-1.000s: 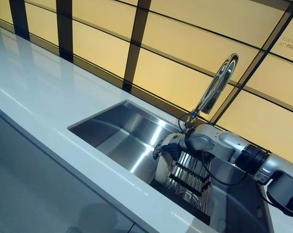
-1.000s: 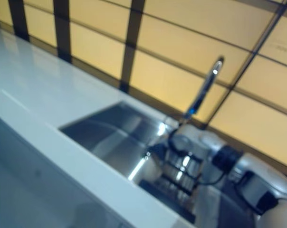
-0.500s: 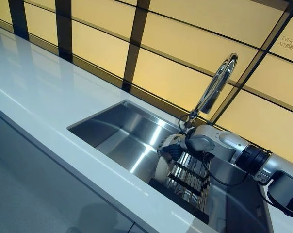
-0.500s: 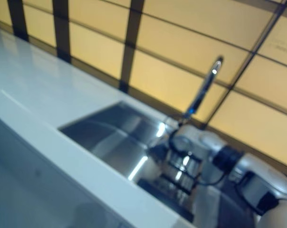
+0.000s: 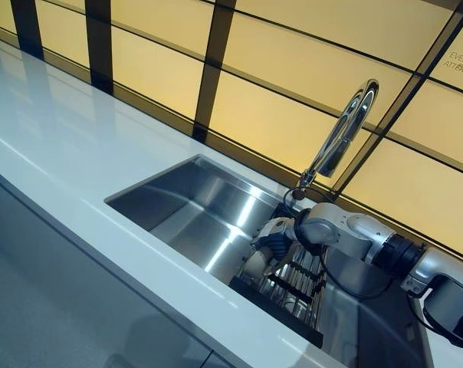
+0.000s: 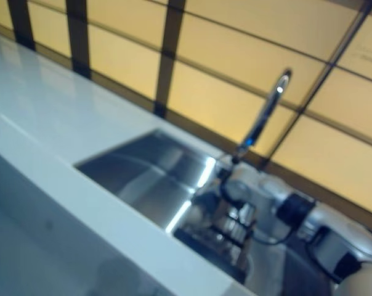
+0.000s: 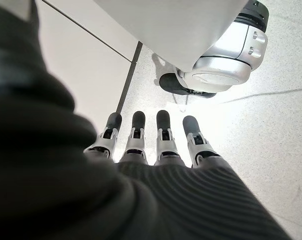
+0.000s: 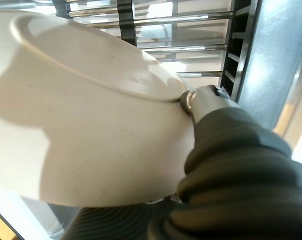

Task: Take plates into dishwasher

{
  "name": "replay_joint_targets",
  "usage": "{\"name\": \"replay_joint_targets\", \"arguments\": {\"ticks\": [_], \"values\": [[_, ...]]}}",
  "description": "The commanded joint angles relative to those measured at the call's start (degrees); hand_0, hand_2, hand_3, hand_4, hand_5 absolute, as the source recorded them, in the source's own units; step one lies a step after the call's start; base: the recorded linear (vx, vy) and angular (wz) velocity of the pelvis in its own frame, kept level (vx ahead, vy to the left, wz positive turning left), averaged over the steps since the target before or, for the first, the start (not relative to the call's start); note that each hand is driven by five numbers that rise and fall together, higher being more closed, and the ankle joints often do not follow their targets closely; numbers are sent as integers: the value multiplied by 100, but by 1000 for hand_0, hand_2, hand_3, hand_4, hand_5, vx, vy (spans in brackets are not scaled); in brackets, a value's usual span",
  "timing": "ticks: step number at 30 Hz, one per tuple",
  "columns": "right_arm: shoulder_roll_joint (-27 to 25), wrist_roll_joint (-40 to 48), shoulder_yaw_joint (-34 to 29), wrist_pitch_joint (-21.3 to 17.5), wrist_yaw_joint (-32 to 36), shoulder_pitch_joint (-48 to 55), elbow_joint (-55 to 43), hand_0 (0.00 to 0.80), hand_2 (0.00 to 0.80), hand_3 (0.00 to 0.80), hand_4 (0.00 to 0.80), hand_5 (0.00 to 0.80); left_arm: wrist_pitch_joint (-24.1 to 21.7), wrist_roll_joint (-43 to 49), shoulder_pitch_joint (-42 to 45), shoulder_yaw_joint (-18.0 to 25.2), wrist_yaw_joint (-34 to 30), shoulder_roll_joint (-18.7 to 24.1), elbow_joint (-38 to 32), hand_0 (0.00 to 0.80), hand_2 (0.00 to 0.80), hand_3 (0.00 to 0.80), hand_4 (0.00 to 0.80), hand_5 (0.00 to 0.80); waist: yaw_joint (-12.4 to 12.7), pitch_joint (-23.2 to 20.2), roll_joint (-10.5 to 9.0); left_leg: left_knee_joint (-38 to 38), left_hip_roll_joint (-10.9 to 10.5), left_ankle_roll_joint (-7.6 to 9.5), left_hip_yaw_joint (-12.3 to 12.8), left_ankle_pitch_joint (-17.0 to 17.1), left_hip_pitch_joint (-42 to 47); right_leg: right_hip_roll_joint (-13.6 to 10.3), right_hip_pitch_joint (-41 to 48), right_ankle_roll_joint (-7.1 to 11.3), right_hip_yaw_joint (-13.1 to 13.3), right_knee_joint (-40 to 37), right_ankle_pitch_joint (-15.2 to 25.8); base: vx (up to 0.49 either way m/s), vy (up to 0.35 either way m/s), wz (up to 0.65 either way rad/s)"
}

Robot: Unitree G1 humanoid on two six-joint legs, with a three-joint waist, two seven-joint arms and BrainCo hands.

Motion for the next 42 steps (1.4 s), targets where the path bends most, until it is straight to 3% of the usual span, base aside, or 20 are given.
{"name": "replay_joint_targets", "arguments": {"ticks": [1, 25, 33, 42], "values": [[-328, 46, -71, -55, -103, -231, 43, 800, 800, 800, 800, 800, -45, 110, -138, -83, -14, -29, 14, 0, 0, 0, 0, 0, 115, -24, -26, -54, 136, 97, 154, 132, -253, -126, 340, 395, -150, 7, -119, 0, 0, 0], [-1024, -393, -270, -642, 134, -31, -359, 800, 800, 800, 800, 800, -180, 98, -58, 31, 29, -131, 193, 0, 0, 0, 0, 0, -165, -262, 18, -175, 37, 189, 327, 46, -26, -255, 390, 498, 18, 7, -78, -11, 28, -1], [-1299, -508, -308, -833, -20, -71, -620, 800, 800, 800, 800, 800, -218, 54, -37, 60, -4, -169, 266, 0, 0, 0, 0, 0, -279, -334, 47, -147, -38, 255, 391, -29, 39, -335, 404, 546, 126, 7, -46, -17, 56, -8], [-1625, -531, -624, -744, -484, -116, -962, 800, 800, 800, 800, 800, -277, 83, -65, 90, -32, -221, 380, 0, 0, 0, 0, 0, -491, -407, 124, -88, -185, 378, 466, -133, 97, -501, 303, 692, 391, 63, 94, -58, 108, -14]]}}
